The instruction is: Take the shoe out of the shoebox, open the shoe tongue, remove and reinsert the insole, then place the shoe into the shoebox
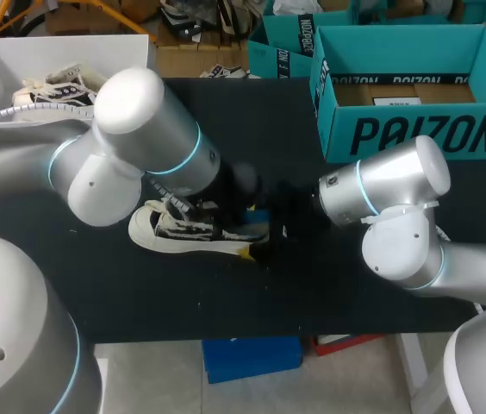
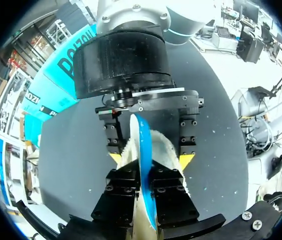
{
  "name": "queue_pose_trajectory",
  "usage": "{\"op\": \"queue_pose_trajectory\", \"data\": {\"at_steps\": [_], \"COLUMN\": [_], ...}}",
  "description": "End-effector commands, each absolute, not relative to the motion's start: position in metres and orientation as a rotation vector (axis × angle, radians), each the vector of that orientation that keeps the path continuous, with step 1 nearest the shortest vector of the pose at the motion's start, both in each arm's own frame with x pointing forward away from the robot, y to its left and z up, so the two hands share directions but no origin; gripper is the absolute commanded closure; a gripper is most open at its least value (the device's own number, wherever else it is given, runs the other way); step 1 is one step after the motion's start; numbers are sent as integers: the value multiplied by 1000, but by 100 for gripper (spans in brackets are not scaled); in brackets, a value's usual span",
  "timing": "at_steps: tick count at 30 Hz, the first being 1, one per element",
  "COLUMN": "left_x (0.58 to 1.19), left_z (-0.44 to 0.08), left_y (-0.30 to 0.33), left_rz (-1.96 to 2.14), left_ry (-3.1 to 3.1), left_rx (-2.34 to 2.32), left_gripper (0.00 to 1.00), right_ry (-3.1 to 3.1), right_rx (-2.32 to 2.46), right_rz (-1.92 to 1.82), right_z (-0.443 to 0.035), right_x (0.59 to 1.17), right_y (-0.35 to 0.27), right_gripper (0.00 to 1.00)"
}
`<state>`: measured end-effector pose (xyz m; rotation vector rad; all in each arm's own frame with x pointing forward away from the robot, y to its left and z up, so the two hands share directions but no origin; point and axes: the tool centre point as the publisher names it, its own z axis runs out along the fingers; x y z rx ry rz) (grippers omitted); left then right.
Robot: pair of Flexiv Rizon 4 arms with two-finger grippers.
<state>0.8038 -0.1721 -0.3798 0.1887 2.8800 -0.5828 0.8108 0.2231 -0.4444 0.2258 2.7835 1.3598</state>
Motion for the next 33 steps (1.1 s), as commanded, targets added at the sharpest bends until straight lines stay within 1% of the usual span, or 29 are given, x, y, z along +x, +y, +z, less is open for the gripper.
{"op": "queue_pose_trajectory", "data": {"at_steps": [1, 10, 16, 24, 33], "left_x": [789, 760, 754, 759, 753], "left_z": [-357, -319, -287, -218, -140], "left_y": [-144, -116, -112, -127, -158], "left_rz": [-623, -796, -1024, -1280, -1552], "left_ry": [2877, 2868, 2899, 2829, 2707], "left_rx": [197, 152, 93, -28, -42], "left_gripper": [100, 100, 100, 100, 100], "right_ry": [2783, 2783, 2783, 2783, 2783], "right_rx": [227, 227, 227, 227, 227], "right_rz": [1361, 1361, 1361, 1361, 1361], "right_z": [-446, -446, -446, -446, -446], "right_x": [812, 812, 812, 812, 812], "right_y": [223, 223, 223, 223, 223], "right_gripper": [100, 100, 100, 100, 100]}}
